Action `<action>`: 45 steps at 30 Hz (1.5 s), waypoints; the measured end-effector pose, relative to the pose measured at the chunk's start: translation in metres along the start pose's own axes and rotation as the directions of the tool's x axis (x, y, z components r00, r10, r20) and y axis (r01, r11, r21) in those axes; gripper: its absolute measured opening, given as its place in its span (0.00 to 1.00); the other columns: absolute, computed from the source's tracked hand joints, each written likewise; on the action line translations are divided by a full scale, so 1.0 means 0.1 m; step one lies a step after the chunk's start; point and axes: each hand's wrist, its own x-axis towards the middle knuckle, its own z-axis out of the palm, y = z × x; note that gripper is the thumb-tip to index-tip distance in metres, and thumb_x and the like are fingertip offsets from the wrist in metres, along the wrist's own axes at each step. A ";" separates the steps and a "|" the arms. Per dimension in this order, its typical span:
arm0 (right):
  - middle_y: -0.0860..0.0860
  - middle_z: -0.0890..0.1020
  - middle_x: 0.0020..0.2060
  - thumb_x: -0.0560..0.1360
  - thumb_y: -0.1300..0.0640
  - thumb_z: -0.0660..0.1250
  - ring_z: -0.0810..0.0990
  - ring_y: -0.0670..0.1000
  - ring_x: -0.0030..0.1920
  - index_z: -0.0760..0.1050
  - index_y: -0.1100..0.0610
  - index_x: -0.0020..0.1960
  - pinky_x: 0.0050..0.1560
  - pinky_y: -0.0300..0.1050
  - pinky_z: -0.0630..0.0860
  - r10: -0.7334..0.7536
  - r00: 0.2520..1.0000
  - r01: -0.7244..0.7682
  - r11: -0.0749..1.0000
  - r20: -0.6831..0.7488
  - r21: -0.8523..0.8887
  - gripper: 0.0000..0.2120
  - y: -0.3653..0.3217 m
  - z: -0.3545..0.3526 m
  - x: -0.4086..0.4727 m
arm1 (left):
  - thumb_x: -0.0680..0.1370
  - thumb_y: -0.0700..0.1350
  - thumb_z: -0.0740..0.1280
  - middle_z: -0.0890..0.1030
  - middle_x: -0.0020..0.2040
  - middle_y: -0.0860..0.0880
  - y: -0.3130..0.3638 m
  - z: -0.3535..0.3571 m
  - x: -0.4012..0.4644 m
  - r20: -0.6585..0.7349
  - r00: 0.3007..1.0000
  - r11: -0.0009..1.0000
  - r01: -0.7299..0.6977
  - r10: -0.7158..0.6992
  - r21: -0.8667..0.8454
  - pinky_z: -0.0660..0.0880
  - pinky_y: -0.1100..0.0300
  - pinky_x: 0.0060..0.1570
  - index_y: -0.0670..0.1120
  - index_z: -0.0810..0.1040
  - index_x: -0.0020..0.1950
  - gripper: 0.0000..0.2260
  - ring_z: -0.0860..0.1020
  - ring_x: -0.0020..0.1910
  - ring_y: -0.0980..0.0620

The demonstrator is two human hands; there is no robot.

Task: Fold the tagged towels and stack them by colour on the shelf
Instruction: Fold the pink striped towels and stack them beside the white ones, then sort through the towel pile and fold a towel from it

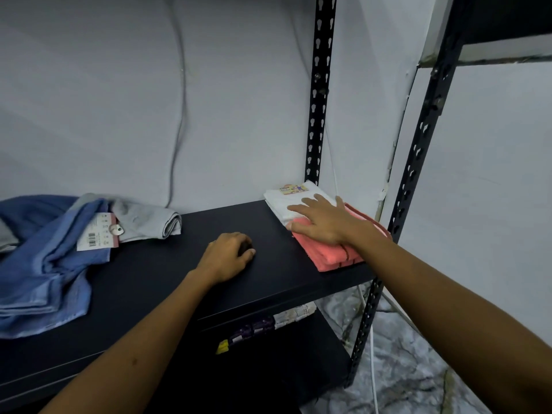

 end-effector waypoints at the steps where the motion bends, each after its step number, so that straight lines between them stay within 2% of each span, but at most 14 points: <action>1: 0.49 0.59 0.78 0.78 0.33 0.54 0.52 0.53 0.78 0.58 0.41 0.76 0.74 0.66 0.46 -0.037 0.999 0.038 0.998 -0.030 0.044 0.30 -0.10 -0.03 0.02 | 0.79 0.55 0.64 0.80 0.55 0.53 -0.07 -0.04 -0.04 -0.005 1.000 1.000 0.000 0.000 0.002 0.75 0.49 0.55 0.51 0.77 0.57 0.12 0.77 0.56 0.50; 5: 0.51 0.68 0.74 0.77 0.41 0.64 0.64 0.52 0.74 0.64 0.50 0.76 0.72 0.54 0.63 -0.215 0.974 0.225 0.957 -0.073 0.182 0.30 -0.49 -0.02 0.18 | 0.78 0.53 0.66 0.80 0.57 0.47 -0.38 -0.29 -0.21 -0.067 0.994 0.995 0.089 -0.085 0.054 0.76 0.47 0.56 0.48 0.76 0.62 0.15 0.78 0.57 0.46; 7: 0.50 0.68 0.74 0.78 0.44 0.65 0.65 0.51 0.73 0.63 0.51 0.76 0.72 0.49 0.63 -0.269 0.962 0.273 0.940 -0.047 0.207 0.29 -0.71 -0.01 0.31 | 0.77 0.51 0.67 0.80 0.59 0.46 -0.57 -0.47 -0.32 -0.122 0.984 0.988 0.137 -0.128 0.071 0.75 0.47 0.57 0.47 0.77 0.62 0.16 0.78 0.58 0.45; 10: 0.51 0.67 0.74 0.79 0.46 0.65 0.65 0.52 0.73 0.63 0.52 0.76 0.72 0.48 0.63 -0.335 0.942 0.330 0.917 -0.016 0.222 0.28 -1.09 0.02 0.52 | 0.76 0.49 0.67 0.82 0.56 0.44 -0.89 -0.75 -0.52 -0.181 0.966 0.972 0.207 -0.185 0.108 0.76 0.49 0.54 0.46 0.79 0.59 0.14 0.79 0.56 0.43; 16: 0.53 0.70 0.71 0.79 0.48 0.65 0.69 0.55 0.70 0.64 0.52 0.75 0.68 0.50 0.68 -0.411 0.912 0.394 0.868 -0.008 0.303 0.28 -1.87 0.15 1.02 | 0.71 0.52 0.57 0.82 0.48 0.42 -1.53 -1.20 -0.94 -0.333 0.920 0.915 0.304 -0.209 0.265 0.77 0.47 0.45 0.44 0.81 0.50 0.19 0.80 0.51 0.39; 18: 0.54 0.70 0.71 0.78 0.48 0.66 0.69 0.55 0.70 0.64 0.52 0.75 0.68 0.49 0.68 -0.403 0.915 0.390 0.859 -0.031 0.333 0.27 -2.09 0.23 1.19 | 0.72 0.52 0.58 0.79 0.60 0.42 -1.64 -1.26 -1.01 -0.326 0.920 0.894 0.321 -0.216 0.313 0.76 0.44 0.50 0.45 0.80 0.56 0.19 0.76 0.61 0.40; 20: 0.54 0.68 0.73 0.78 0.48 0.66 0.66 0.55 0.72 0.63 0.53 0.76 0.69 0.50 0.66 -0.390 0.917 0.394 0.854 -0.081 0.339 0.29 -2.30 0.34 1.34 | 0.74 0.57 0.57 0.65 0.76 0.44 -1.74 -1.22 -1.08 -0.243 0.923 0.859 0.369 -0.297 0.355 0.67 0.38 0.62 0.50 0.73 0.69 0.26 0.63 0.75 0.43; 21: 0.54 0.65 0.75 0.79 0.47 0.65 0.63 0.56 0.74 0.61 0.53 0.77 0.71 0.51 0.64 -0.377 0.921 0.388 0.857 -0.100 0.338 0.30 -2.40 0.41 1.40 | 0.74 0.62 0.52 0.56 0.80 0.47 -1.79 -1.18 -1.10 -0.205 0.911 0.834 0.411 -0.358 0.368 0.61 0.36 0.66 0.53 0.66 0.74 0.31 0.54 0.78 0.45; 23: 0.55 0.57 0.78 0.79 0.45 0.64 0.56 0.57 0.77 0.55 0.51 0.79 0.74 0.55 0.59 -0.337 0.937 0.347 0.864 -0.093 0.364 0.33 -2.56 0.57 1.52 | 0.71 0.68 0.43 0.45 0.81 0.49 -1.88 -1.06 -1.12 -0.178 0.876 0.793 0.482 -0.448 0.372 0.50 0.35 0.71 0.56 0.55 0.79 0.38 0.44 0.80 0.48; 25: 0.54 0.56 0.78 0.79 0.43 0.62 0.56 0.59 0.76 0.53 0.48 0.79 0.73 0.58 0.59 -0.319 0.945 0.324 0.881 -0.073 0.346 0.32 -2.67 0.77 1.60 | 0.69 0.69 0.40 0.41 0.81 0.50 -1.93 -1.02 -1.10 -0.196 0.854 0.774 0.520 -0.483 0.361 0.46 0.35 0.72 0.56 0.50 0.80 0.40 0.41 0.79 0.49; 28: 0.50 0.67 0.73 0.81 0.46 0.60 0.66 0.58 0.70 0.60 0.43 0.76 0.67 0.58 0.66 -0.281 0.943 0.320 0.910 -0.176 0.262 0.25 -2.71 0.98 1.65 | 0.70 0.68 0.42 0.40 0.81 0.50 -1.96 -1.00 -1.08 -0.231 0.842 0.765 0.540 -0.488 0.350 0.45 0.34 0.73 0.54 0.48 0.81 0.40 0.41 0.79 0.49; 32: 0.51 0.78 0.64 0.81 0.57 0.60 0.73 0.57 0.60 0.70 0.43 0.71 0.57 0.54 0.72 -0.197 0.935 0.275 0.926 -0.294 0.257 0.21 -2.74 1.01 1.64 | 0.79 0.62 0.55 0.39 0.81 0.51 -2.02 -0.95 -1.09 -0.292 0.829 0.771 0.555 -0.477 0.314 0.45 0.31 0.71 0.54 0.49 0.80 0.33 0.40 0.79 0.50; 37: 0.52 0.78 0.62 0.80 0.60 0.61 0.73 0.56 0.57 0.74 0.45 0.69 0.53 0.54 0.75 -0.173 0.929 0.262 0.932 -0.327 0.252 0.20 -2.62 1.03 1.51 | 0.80 0.60 0.57 0.38 0.80 0.52 -2.02 -0.95 -1.10 -0.299 0.821 0.773 0.564 -0.487 0.291 0.45 0.30 0.71 0.56 0.48 0.80 0.32 0.40 0.79 0.51; 45: 0.54 0.79 0.58 0.80 0.61 0.61 0.74 0.56 0.56 0.78 0.48 0.65 0.49 0.54 0.77 -0.045 0.940 0.146 0.948 -0.338 0.282 0.17 -2.05 0.96 1.14 | 0.81 0.58 0.56 0.44 0.81 0.50 -2.03 -0.99 -1.14 -0.316 0.770 0.738 0.631 -0.555 0.239 0.49 0.33 0.71 0.57 0.50 0.80 0.29 0.45 0.79 0.47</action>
